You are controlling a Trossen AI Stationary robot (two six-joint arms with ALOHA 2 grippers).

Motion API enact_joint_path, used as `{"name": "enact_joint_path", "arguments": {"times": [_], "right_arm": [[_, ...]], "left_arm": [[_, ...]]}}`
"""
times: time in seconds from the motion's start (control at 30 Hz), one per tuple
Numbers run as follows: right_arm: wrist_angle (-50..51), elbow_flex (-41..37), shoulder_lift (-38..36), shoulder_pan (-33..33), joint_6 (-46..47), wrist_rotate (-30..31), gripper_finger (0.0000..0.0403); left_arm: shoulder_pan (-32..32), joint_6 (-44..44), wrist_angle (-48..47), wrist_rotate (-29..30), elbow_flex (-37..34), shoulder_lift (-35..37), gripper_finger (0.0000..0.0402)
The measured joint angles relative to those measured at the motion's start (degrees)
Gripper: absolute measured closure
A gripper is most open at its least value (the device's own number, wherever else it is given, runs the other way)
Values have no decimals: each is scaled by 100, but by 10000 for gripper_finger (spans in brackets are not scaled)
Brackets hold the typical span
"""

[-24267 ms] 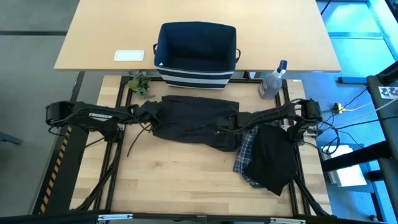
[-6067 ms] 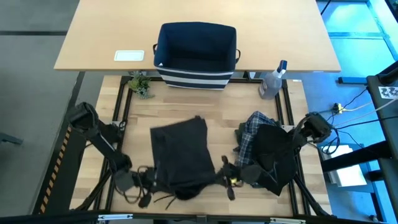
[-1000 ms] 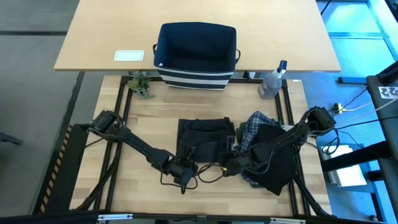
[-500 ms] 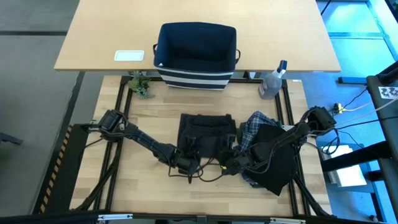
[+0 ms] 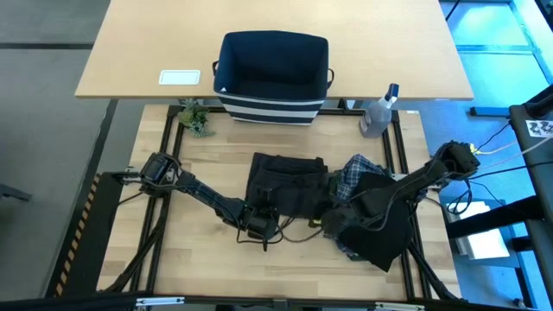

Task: Fold Laundry from Bin
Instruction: Move the laundry bin to the top of the table

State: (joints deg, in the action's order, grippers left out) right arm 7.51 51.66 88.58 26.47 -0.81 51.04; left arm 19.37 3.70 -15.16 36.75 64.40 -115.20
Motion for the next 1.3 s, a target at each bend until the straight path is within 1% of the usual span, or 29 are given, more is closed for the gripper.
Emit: {"name": "enact_joint_path", "arguments": {"times": [0.1,0.17,0.27,0.33,0.4,0.47,0.53,0.67,0.73,0.77,0.87,0.9,0.97,1.13,1.2,1.23,1.3], "right_arm": [[-47,2,-281,-288,-100,38,118],[-52,7,-443,-629,-141,-42,118],[-377,7,-622,-1320,-521,-551,118],[-737,42,-679,-1792,-997,-963,118],[-784,299,-678,-2255,-1483,-1300,118],[-633,726,-658,-2671,-1828,-1560,118],[-439,1225,-610,-3078,-2000,-1944,118],[129,2065,-501,-3883,-2064,-2781,118],[519,2358,-415,-4315,-2060,-3238,118],[652,2502,-360,-4494,-2009,-3528,118],[1500,2796,-92,-5021,-1817,-4464,118],[1614,2865,23,-5135,-1777,-4607,118],[1833,2944,207,-5290,-1784,-4612,118],[1796,2988,501,-5406,-2153,-4435,123],[1872,2988,515,-5391,-2363,-4382,144],[1914,2988,515,-5381,-2449,-4388,163],[2030,2990,513,-5294,-2499,-4419,214]], "left_arm": [[43,-43,-36,-91,0,5,394],[122,-167,-55,-273,0,49,395],[381,-440,-66,-540,10,114,395],[569,-604,-86,-764,13,168,395],[761,-757,-88,-846,15,206,395],[935,-923,-125,-906,15,255,395],[1078,-1097,-111,-928,15,258,395],[1268,-1428,-123,-921,15,262,395],[1315,-1550,-142,-914,15,264,395],[1340,-1567,-142,-884,15,264,395],[1375,-1631,-180,-798,28,264,395],[1377,-1662,-179,-799,28,264,395],[1372,-1688,-184,-815,29,264,395],[1371,-1687,-188,-814,33,264,395],[1382,-1687,-188,-823,33,264,395],[1382,-1689,-188,-864,33,264,395],[1393,-1713,-187,-964,38,270,395]]}}
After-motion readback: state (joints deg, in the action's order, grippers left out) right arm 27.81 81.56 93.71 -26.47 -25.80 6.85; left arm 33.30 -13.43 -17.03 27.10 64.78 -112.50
